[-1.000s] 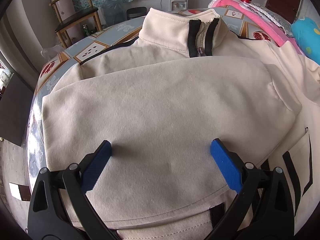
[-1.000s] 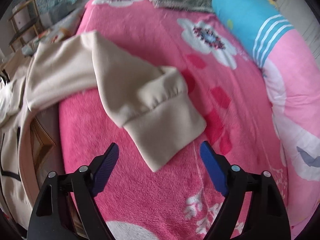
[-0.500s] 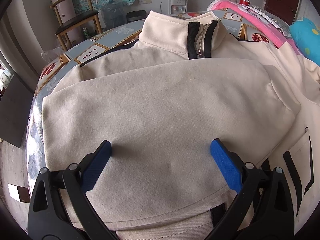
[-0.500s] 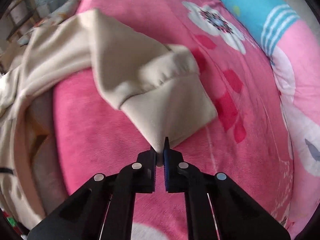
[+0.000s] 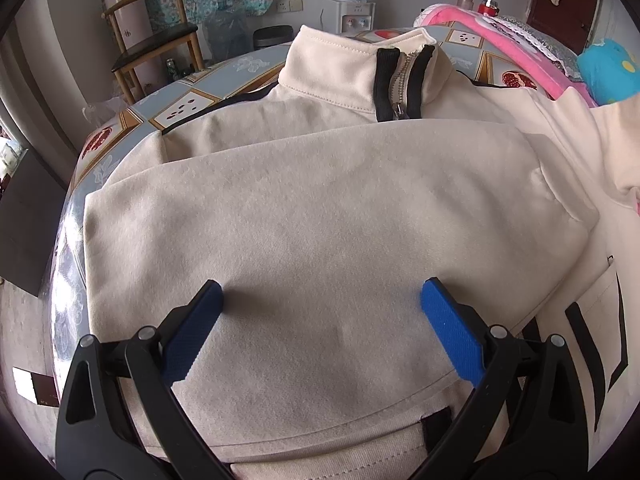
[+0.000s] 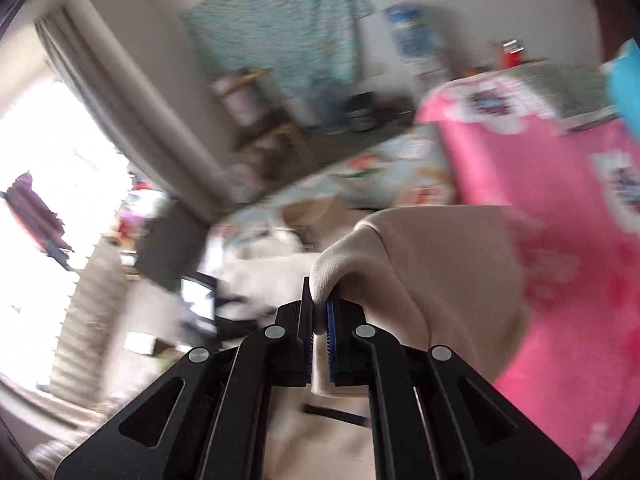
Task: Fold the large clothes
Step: 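Fold the sleeve across the jacket body with the right gripper while the left gripper grasps the cuff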
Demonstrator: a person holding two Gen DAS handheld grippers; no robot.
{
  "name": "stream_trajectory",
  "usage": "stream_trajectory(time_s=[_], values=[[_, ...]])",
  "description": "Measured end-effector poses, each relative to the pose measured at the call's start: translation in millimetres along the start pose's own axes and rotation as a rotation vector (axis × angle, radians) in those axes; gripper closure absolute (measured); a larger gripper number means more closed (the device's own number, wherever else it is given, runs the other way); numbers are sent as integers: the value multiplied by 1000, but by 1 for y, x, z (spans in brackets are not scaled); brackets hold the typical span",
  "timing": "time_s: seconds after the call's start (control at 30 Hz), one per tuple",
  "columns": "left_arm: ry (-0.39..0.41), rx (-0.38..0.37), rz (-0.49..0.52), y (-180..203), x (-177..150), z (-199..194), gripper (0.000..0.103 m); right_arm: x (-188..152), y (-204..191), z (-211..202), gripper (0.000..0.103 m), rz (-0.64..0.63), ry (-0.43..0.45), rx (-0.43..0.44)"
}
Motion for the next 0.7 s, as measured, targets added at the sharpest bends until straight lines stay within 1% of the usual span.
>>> stream_trajectory(time_s=[0.03,0.1,0.17,0.2,0.27,0.3,0.37,0.4,0.43,0.47,0.5,0.6,0.7], values=[[-8,-6,0,-1,0,0,7,0,-10,17,97,7,-18,30],[-25,-28,-11,-4,0,-4,7,-1,-23,66,97,31,-87,68],[-10,-56,-25,-9,-2,-15,7,-12,-29,117,97,64,-164,78],[12,-76,-23,-12,-4,-26,7,-20,-29,147,97,90,-211,74],[40,-91,-6,-15,-6,-41,7,-35,-29,186,97,110,-266,63],[57,-112,8,-17,-8,-53,7,-43,-29,208,94,120,-299,59],[69,-146,23,-17,-9,-65,7,-58,-23,238,92,155,-345,38],[69,-177,33,-17,-10,-71,7,-65,-19,250,84,180,-367,39],[67,-196,37,-16,-10,-73,7,-71,-14,261,78,202,-389,46],[68,-212,40,-14,-10,-76,7,-74,-12,265,65,209,-391,36],[75,-233,41,-12,-9,-78,7,-77,-9,264,59,210,-384,24],[87,-281,33,-4,-4,-78,8,-77,-6,243,58,171,-312,37],[85,-329,12,11,6,-71,8,-76,1,204,58,110,-220,46]])
Point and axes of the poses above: each gripper's, at about its wrist camera, not at the fingertips, and z roughly the way its jaws point, y to its right, x to its top, the point moved 2 cm from there along z, roughly the way its jaws point, and after that the axes turned 7 degrees about y, right-handed, at the moved point
